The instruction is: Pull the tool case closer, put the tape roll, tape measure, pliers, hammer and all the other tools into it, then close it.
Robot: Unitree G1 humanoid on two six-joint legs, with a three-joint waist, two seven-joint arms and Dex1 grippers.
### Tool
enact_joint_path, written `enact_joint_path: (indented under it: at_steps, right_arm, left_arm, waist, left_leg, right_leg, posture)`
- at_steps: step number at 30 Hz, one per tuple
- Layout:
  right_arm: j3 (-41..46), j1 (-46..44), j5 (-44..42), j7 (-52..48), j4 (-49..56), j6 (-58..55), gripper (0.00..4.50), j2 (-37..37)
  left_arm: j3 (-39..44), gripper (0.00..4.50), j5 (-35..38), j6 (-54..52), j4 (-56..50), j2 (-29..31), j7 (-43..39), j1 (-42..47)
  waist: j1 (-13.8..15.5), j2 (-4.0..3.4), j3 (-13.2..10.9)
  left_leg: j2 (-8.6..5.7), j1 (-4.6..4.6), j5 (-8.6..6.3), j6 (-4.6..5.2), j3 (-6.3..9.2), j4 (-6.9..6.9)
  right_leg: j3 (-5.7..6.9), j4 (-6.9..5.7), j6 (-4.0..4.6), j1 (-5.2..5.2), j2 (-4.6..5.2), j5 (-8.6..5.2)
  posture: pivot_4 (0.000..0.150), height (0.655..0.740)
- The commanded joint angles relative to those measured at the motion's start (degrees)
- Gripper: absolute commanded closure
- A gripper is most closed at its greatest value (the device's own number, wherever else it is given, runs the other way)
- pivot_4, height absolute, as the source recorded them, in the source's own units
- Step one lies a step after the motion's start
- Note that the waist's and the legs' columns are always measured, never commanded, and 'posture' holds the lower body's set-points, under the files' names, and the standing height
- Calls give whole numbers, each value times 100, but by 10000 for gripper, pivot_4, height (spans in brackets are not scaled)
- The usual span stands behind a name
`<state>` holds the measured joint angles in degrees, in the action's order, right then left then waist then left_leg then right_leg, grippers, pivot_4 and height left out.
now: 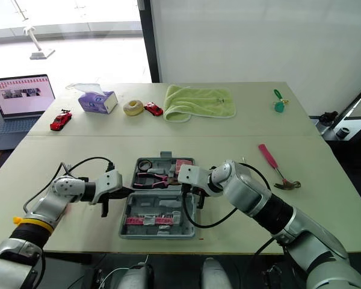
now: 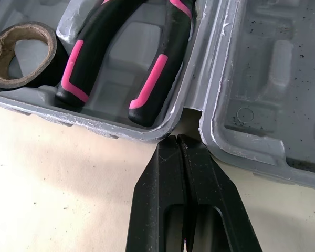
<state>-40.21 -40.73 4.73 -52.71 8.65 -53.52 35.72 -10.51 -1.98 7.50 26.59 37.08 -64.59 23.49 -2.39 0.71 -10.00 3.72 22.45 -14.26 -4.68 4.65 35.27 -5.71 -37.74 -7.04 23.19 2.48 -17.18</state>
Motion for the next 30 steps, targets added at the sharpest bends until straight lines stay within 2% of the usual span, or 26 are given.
enact_joint_path:
  at_steps: [1,14,30]
  right_arm:
    - [163,-18,77,89,154,-14,45000,-42]
    - [154,59,48,67,302,-247,45000,127]
    - [117,72,67,-18,369,-374,45000,221]
  left_arm:
    - [-114,44279,6,-6,-226,-81,-34,83]
    - [-170,44279,-6,-296,-457,-214,-48,241]
    - [-144,44279,-7,-572,-706,-64,-57,290]
  waist:
    - [0,0,0]
    - [14,-1,0]
    - [-4,0,-1]
  left_leg:
    - [0,0,0,0,0,0]
    - [-2,3,0,0,1,1]
    - [-2,4,0,-1,3,0]
  right_leg:
    - [0,0,0,0,0,0]
    - [3,0,-1,0,3,0]
    - [4,0,-1,0,2,0]
  posture:
    - [1500,7400]
    - [1500,7400]
    - [1500,7400]
